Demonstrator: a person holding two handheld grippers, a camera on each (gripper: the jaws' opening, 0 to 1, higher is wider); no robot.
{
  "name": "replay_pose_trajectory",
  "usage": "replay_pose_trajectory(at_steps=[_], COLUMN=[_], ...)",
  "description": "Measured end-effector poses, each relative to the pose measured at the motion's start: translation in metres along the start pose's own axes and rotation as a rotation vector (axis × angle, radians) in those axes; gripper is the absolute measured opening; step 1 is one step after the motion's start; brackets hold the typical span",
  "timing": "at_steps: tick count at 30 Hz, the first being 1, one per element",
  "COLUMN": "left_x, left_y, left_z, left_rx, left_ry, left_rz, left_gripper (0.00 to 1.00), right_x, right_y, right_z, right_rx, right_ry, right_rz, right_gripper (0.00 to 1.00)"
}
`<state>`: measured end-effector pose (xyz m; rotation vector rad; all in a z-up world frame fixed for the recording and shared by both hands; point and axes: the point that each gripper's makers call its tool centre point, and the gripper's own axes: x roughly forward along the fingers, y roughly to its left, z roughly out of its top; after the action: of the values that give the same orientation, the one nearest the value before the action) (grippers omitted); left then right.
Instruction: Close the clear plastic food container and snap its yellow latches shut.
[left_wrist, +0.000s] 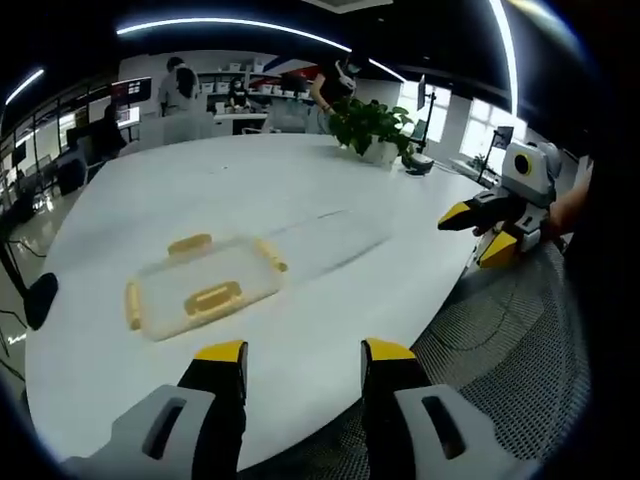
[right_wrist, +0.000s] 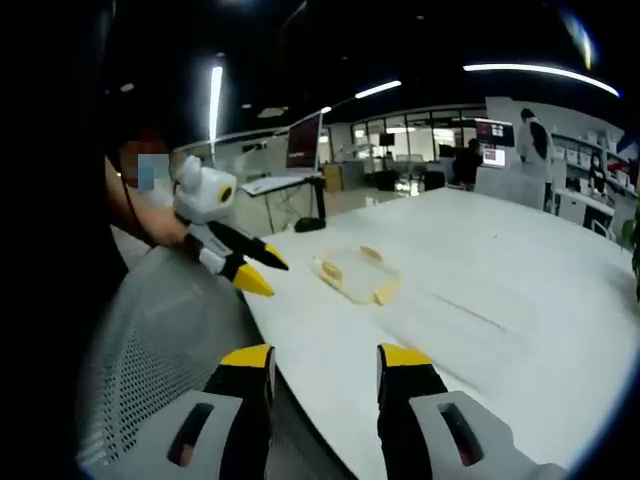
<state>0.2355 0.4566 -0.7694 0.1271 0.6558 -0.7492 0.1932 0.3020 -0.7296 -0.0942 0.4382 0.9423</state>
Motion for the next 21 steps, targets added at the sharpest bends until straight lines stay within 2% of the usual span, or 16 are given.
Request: replay_pose_trajectory(at_steps=[6, 7, 10, 14, 21], left_x=[-0.0005, -0.0007, -0.0015, -0.0018, -0.0032], left_y=[-0.0016, -0.0011, -0.0023, -0.0007, 0.0038], left_z=[0.0014, 0.0040, 0.0068, 0.0020, -0.0014], left_rx=[0.013, 0.042, 0.032, 0.044, 0.018], left_ry=[0.001, -0.008, -0.023, 0.005, 0.031], left_rz=[-0.003, -0.001, -0.010, -0.003, 0.012], left_gripper=[0.43, 0.43, 0.43, 0.42, 0.39], right_x=[-0.0023, -0.0025, -0.0025, -0.0020, -0.0018], right_y=[-0.0030, -0.0029, -0.0023, 0.0001, 0.0021], right_z=[0.0013, 0.0003, -0.0034, -0.0058, -0.0055], right_rx=[0.007, 0.010, -0.025, -0.055, -0.030], right_ry=[-0.003, 0.001, 0.030, 0.052, 0.055], right_rz=[-0.007, -0.002, 0.006, 0.022, 0.043], right_gripper=[0.39, 0.39, 0.40, 0.40, 0.42])
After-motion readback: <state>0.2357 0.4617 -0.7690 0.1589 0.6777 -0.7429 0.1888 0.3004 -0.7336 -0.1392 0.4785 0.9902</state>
